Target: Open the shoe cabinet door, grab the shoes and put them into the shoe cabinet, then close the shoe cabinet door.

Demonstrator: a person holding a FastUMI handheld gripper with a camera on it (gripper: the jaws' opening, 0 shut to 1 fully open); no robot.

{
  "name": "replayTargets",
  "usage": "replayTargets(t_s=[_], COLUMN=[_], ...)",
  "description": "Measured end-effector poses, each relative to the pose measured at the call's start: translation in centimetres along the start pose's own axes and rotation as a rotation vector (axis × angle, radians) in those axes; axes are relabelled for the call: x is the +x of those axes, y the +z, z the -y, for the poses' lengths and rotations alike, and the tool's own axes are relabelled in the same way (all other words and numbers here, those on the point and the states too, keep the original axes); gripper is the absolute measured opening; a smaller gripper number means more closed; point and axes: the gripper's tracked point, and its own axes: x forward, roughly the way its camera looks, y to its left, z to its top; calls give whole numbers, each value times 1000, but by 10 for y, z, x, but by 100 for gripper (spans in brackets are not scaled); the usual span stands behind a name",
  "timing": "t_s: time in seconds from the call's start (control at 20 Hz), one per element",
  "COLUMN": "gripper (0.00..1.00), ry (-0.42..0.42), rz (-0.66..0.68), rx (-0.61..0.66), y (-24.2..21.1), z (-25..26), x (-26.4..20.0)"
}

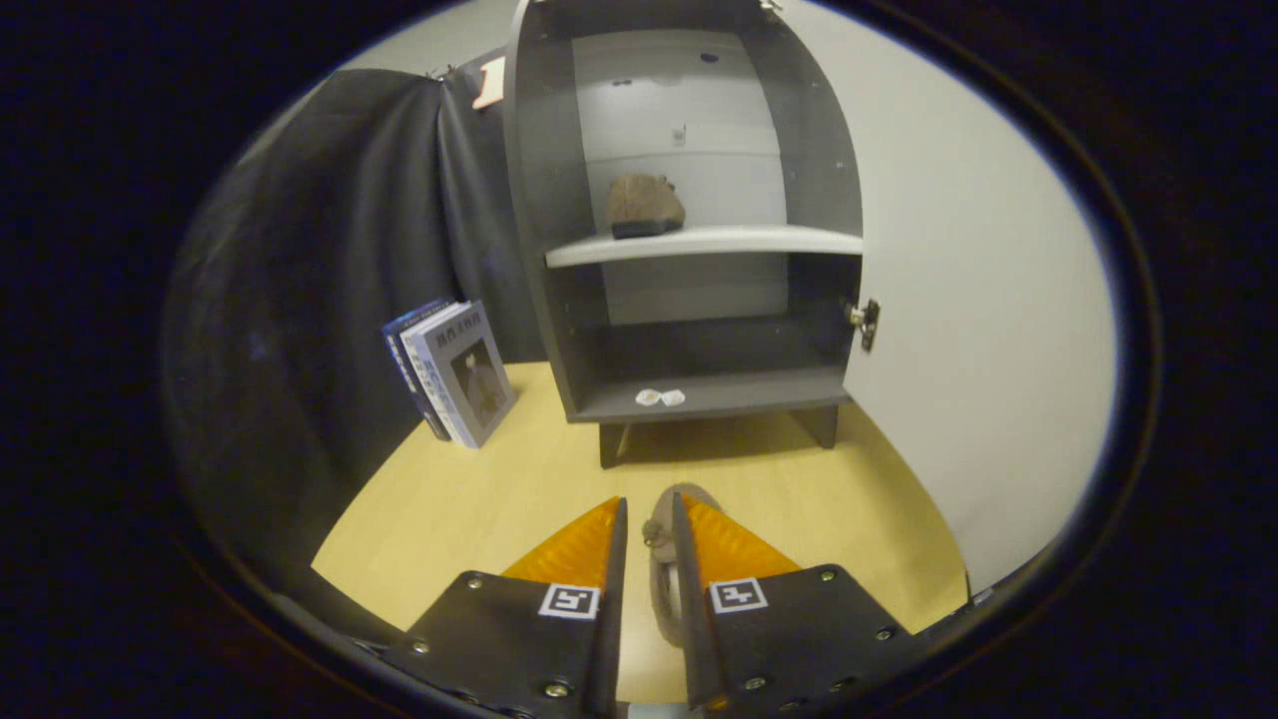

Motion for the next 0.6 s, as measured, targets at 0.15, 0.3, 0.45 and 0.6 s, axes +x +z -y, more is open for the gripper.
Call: replayTargets(t_s=[0.15, 0.3, 0.45, 0.6], gripper=[26, 26, 26, 26], ry=[-14, -25, -31, -28], rz=[-79, -131, -175, -209], rx=[5, -4, -29, -45], y=[-39, -68, -88, -102], z=[5, 8, 8, 7], x=[21, 37, 58, 76])
